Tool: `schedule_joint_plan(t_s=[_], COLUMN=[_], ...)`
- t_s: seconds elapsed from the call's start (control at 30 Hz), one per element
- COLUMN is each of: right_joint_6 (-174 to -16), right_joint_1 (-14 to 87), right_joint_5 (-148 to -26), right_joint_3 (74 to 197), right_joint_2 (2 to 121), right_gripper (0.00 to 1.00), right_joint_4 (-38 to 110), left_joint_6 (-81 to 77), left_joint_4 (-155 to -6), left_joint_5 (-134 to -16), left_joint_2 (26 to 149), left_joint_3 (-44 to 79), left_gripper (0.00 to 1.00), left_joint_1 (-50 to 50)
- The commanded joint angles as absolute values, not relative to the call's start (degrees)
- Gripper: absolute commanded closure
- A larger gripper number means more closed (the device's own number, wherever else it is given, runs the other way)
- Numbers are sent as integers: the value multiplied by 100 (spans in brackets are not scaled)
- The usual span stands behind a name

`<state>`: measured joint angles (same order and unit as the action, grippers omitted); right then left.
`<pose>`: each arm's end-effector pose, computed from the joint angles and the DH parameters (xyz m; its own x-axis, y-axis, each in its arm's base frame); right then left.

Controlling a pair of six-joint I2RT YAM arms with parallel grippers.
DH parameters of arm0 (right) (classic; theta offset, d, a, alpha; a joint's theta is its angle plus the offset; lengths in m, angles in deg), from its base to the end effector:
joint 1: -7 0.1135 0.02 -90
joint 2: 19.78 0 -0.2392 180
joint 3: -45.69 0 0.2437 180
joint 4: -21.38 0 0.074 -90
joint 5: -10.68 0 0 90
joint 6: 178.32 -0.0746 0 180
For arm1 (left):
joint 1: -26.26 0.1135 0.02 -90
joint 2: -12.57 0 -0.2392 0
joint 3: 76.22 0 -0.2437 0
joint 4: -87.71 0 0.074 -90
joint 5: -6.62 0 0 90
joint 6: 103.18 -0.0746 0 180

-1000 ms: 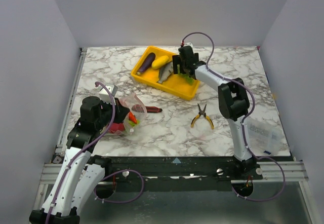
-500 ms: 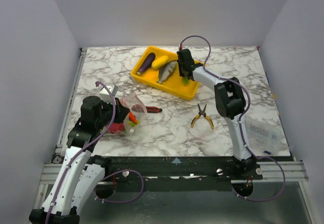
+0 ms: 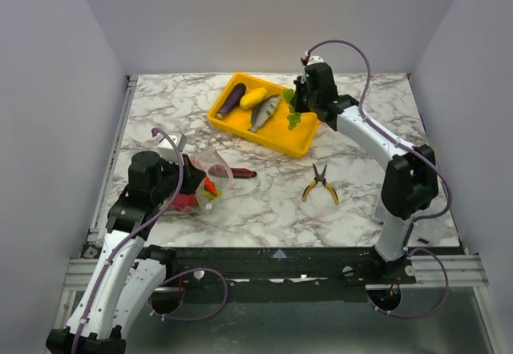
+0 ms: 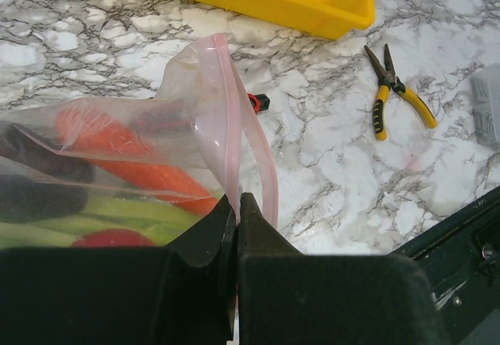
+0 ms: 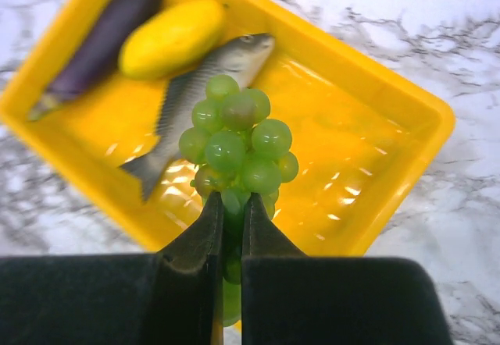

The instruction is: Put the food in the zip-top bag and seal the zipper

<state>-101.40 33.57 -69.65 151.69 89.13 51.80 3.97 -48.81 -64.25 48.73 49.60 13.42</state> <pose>0.4208 0.1964 0.2464 -0.5501 -0.0257 -0.8347 -0.1960 0.9756 0.0992 0.1789 -0.0659 0.2679 -0.5475 -0.1610 -0.8212 0.3527 0.8455 -0.4009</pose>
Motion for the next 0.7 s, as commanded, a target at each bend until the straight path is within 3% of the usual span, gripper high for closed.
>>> schedule_joint_plan(t_s=[0.0, 0.2, 0.4, 0.67], right_joint_6=[-10637, -11093, -11111, -11950], right_joint_1=[3380, 3452, 4139, 5027], right_joint_5=[-8431, -10610, -12293, -12363], right_joint_3=[14622, 13827, 13022, 13128], right_joint_2=[8184, 7379, 6960, 7583], right_gripper=[100, 100, 100, 100], right_joint_4=[5034, 4768, 4359, 3618], left_joint_6=[405, 405, 405, 404], left_joint_4=[-5048, -5037, -5045, -5046], left_joint_5=[-6344, -6353, -6356, -6380], left_joint_2=[4856, 4861, 4843, 4843], left_joint_3=[4918, 4906, 4916, 4914], left_gripper=[100, 100, 100, 100], left_joint_1=[1325, 1325, 1325, 1325])
